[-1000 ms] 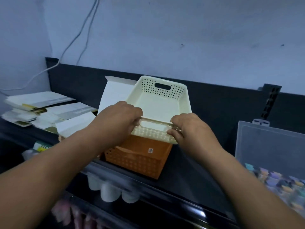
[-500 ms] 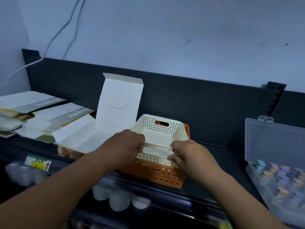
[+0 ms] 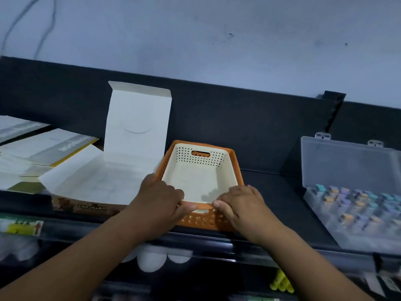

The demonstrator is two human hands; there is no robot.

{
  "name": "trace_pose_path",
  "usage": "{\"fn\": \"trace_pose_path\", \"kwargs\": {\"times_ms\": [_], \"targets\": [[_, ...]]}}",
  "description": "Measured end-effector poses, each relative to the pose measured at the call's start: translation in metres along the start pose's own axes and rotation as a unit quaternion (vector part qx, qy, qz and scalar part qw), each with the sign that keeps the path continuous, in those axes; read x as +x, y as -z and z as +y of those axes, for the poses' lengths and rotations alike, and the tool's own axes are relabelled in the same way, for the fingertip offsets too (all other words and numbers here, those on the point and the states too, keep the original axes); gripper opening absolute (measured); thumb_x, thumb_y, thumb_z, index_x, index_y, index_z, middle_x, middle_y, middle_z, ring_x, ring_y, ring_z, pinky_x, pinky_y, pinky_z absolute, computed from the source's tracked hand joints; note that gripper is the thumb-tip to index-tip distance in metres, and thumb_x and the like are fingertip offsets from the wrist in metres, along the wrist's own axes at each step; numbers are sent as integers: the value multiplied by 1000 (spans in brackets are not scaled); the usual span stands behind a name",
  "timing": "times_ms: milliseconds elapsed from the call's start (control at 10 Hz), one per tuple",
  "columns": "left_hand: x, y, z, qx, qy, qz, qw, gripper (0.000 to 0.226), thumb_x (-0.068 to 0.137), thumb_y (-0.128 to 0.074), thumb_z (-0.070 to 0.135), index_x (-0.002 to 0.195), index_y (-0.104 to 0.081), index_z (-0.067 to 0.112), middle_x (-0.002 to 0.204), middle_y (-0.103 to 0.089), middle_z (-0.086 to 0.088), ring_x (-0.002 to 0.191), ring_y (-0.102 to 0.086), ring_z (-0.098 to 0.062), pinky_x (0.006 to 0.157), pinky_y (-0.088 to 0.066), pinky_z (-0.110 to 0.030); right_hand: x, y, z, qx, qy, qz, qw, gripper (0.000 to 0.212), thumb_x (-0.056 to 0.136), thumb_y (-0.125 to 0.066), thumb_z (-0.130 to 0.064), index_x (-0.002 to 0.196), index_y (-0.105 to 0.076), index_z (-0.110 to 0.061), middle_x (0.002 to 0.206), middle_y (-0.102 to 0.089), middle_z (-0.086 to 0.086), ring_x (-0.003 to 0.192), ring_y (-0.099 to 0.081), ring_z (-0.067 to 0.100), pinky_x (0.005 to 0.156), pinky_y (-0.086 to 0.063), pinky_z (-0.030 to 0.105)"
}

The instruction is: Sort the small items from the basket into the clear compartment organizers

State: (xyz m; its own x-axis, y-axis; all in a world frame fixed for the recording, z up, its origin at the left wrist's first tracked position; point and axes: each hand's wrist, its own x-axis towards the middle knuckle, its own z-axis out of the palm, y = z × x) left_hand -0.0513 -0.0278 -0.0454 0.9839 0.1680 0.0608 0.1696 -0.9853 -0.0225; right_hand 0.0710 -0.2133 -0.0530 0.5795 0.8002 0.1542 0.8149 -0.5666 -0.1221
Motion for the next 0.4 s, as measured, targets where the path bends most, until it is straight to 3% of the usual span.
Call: {"fn": "trace_pose_path", "kwargs": {"times_ms": [100,300,400], "targets": [[0,3,1,-28,-1,14,1000,81,72,1,77,114,-54,33,116,-59,13,116,-47,-10,112,-13,-44,-2,2,-3,17,-16,24,999,74,82,-4,-70,106,-64,-34,106,-61,-14,108,-47,8,110,-26,41],[8,8,17,-37,-25,138,989,76,82,-14,76,127,-53,29,132,-57,7,119,-49,-16,105,-30,-38,-24,13,3,29,-49,63,996,43,95,-32,-56,113,-62,-30,119,-59,-11,114,-46,12,106,-31,38],[16,10,41,-40,-38,126,990,66,85,-23,71,132,-48,31,137,-52,10,122,-45,-13,108,-28,-36,-40,19,14,30,-61,71,995,39,95,-41,-52,119,-60,-28,124,-54,-9,115,-45,14,103,-36,37]]}}
